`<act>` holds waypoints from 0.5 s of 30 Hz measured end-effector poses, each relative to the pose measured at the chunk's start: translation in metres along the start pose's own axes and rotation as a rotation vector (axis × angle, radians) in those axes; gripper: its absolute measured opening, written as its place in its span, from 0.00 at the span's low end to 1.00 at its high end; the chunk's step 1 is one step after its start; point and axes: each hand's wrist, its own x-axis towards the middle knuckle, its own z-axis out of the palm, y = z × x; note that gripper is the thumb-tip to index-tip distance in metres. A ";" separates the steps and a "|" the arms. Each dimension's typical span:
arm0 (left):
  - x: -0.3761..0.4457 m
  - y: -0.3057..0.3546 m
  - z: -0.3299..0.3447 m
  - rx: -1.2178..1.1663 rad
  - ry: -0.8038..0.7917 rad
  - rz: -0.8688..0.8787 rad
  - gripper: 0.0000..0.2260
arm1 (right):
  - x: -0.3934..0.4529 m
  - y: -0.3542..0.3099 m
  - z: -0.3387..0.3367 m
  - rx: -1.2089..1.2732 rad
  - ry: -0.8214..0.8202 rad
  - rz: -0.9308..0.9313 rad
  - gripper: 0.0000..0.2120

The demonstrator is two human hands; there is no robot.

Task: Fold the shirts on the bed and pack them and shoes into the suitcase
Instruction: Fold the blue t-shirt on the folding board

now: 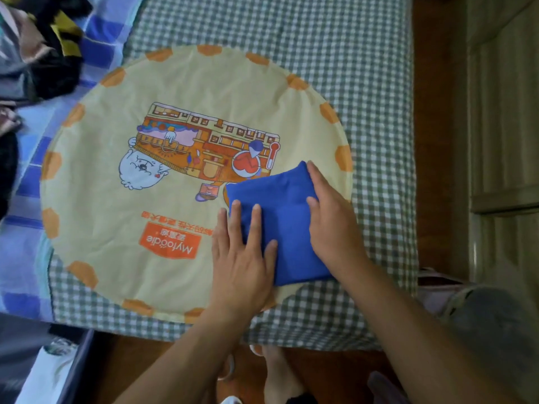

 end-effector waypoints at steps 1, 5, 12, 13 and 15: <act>0.003 0.003 0.002 -0.012 0.020 -0.019 0.29 | 0.005 0.002 0.002 0.012 -0.029 0.023 0.27; 0.006 0.008 0.002 0.015 0.056 -0.055 0.30 | 0.011 0.005 0.008 -0.208 -0.038 0.106 0.26; 0.035 0.018 0.009 0.141 0.029 0.134 0.29 | 0.001 0.017 0.009 -0.457 0.158 -0.282 0.24; 0.038 0.015 0.015 0.153 -0.012 0.112 0.29 | 0.006 0.023 0.013 -0.502 0.035 -0.314 0.24; 0.035 0.004 0.027 0.220 -0.069 0.146 0.29 | 0.015 0.041 0.019 -0.594 -0.208 -0.243 0.29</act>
